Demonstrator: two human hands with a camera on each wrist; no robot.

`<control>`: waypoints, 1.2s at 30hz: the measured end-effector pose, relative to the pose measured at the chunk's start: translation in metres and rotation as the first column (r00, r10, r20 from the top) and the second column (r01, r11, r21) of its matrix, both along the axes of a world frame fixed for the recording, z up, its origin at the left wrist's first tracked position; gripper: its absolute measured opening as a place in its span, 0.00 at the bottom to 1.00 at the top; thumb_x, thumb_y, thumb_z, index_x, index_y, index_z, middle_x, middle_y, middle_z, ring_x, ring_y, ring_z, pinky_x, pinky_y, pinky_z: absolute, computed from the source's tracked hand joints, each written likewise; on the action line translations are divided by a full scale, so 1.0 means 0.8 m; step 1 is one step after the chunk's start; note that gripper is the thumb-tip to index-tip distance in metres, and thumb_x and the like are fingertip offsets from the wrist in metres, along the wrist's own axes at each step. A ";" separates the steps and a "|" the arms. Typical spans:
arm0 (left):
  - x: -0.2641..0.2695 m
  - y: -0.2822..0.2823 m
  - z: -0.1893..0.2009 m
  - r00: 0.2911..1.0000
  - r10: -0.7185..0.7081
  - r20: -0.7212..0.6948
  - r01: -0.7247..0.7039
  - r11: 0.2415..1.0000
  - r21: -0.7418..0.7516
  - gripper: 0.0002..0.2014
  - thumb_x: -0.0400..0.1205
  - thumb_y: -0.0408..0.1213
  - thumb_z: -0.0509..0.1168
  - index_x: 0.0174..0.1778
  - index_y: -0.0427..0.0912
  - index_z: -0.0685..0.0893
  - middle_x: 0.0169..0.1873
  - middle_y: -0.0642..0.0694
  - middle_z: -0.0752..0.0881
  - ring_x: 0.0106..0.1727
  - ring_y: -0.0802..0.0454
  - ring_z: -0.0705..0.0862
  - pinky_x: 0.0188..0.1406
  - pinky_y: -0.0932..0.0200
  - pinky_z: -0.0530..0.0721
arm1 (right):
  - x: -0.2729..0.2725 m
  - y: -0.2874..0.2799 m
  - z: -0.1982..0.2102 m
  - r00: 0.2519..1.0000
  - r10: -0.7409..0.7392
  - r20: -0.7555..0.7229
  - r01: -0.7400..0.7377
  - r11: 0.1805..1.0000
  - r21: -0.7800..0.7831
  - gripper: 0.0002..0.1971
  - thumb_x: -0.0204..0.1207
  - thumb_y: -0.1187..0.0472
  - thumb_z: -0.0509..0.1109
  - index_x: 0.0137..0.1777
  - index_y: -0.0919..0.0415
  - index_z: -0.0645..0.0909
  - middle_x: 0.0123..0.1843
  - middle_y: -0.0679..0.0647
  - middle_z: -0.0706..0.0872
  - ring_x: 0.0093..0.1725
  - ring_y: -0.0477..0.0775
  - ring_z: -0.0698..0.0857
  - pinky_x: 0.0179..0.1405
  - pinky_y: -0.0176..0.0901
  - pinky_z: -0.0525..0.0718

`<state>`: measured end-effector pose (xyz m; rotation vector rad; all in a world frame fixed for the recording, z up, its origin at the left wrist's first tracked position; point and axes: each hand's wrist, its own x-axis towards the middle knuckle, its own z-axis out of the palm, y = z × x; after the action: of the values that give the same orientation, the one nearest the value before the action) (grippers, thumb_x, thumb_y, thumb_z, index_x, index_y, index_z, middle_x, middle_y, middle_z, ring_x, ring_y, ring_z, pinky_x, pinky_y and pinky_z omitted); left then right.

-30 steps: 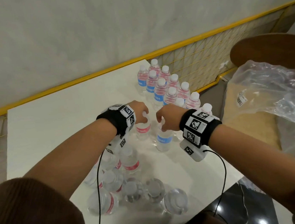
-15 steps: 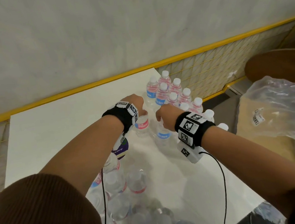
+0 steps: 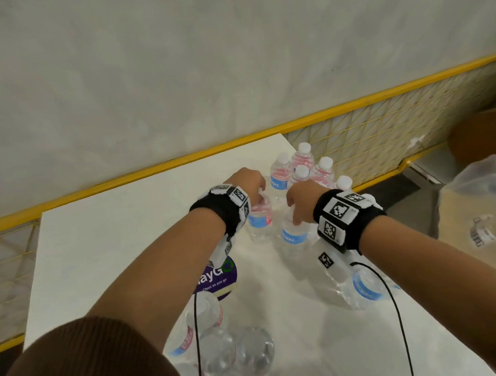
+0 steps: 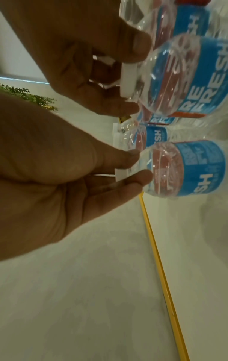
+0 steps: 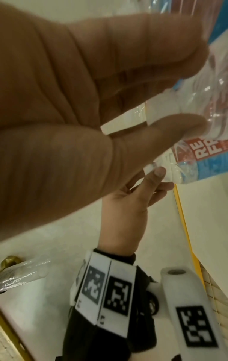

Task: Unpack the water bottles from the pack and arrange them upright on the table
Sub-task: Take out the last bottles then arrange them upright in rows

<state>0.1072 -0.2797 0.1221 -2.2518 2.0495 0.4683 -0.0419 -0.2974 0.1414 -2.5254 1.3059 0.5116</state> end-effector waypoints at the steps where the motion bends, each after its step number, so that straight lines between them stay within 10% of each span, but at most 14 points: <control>1: 0.001 -0.004 -0.001 1.000 0.018 -0.008 -0.018 1.000 -0.012 0.14 0.80 0.38 0.66 0.58 0.34 0.85 0.57 0.34 0.86 0.57 0.37 0.84 0.52 0.54 0.80 | 0.000 -0.001 -0.001 1.000 -0.015 0.005 0.015 1.000 0.006 0.22 0.75 0.61 0.73 0.67 0.68 0.77 0.65 0.62 0.82 0.65 0.61 0.81 0.63 0.47 0.80; 11: 0.001 -0.034 -0.003 0.999 0.010 -0.046 -0.011 1.000 -0.023 0.21 0.80 0.34 0.67 0.71 0.43 0.79 0.67 0.40 0.81 0.67 0.39 0.80 0.63 0.52 0.77 | -0.004 -0.011 -0.005 0.990 -0.065 0.125 0.072 0.996 -0.057 0.17 0.79 0.62 0.65 0.68 0.64 0.79 0.65 0.61 0.82 0.67 0.61 0.79 0.66 0.49 0.79; 19: 0.009 -0.041 -0.005 0.999 -0.016 -0.047 0.012 0.997 -0.076 0.15 0.80 0.39 0.64 0.61 0.40 0.84 0.59 0.39 0.86 0.60 0.38 0.83 0.53 0.54 0.78 | 0.007 -0.020 -0.007 0.984 -0.073 0.163 0.086 0.993 -0.076 0.19 0.80 0.65 0.64 0.71 0.60 0.78 0.67 0.62 0.80 0.68 0.61 0.78 0.68 0.47 0.77; 24: 0.013 -0.043 -0.011 0.996 0.006 -0.091 -0.018 0.992 -0.125 0.16 0.81 0.39 0.64 0.64 0.39 0.81 0.59 0.38 0.85 0.61 0.38 0.82 0.56 0.54 0.78 | 0.019 -0.029 -0.008 0.987 -0.072 0.142 0.086 0.992 -0.097 0.10 0.80 0.67 0.60 0.42 0.57 0.81 0.45 0.59 0.79 0.60 0.63 0.82 0.49 0.44 0.74; 30: 0.023 -0.040 -0.009 0.987 0.004 -0.158 -0.023 0.993 -0.120 0.16 0.81 0.38 0.65 0.64 0.40 0.82 0.60 0.39 0.85 0.62 0.38 0.82 0.61 0.51 0.80 | 0.024 -0.035 -0.007 0.991 -0.075 0.109 0.084 0.993 -0.081 0.14 0.80 0.65 0.62 0.62 0.65 0.82 0.56 0.61 0.85 0.60 0.62 0.83 0.60 0.47 0.81; 36: 0.020 -0.042 -0.014 0.967 0.029 -0.253 -0.067 0.988 -0.141 0.16 0.80 0.35 0.66 0.63 0.39 0.82 0.59 0.36 0.85 0.62 0.37 0.81 0.60 0.51 0.79 | 0.028 -0.036 -0.013 0.985 -0.056 0.164 0.068 0.995 -0.069 0.11 0.78 0.68 0.62 0.38 0.52 0.80 0.45 0.58 0.81 0.48 0.60 0.79 0.48 0.45 0.75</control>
<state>0.1236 -0.3137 0.1111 -2.4442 2.2183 0.6570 -0.0192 -0.3265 0.1312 -2.5150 1.3609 0.2428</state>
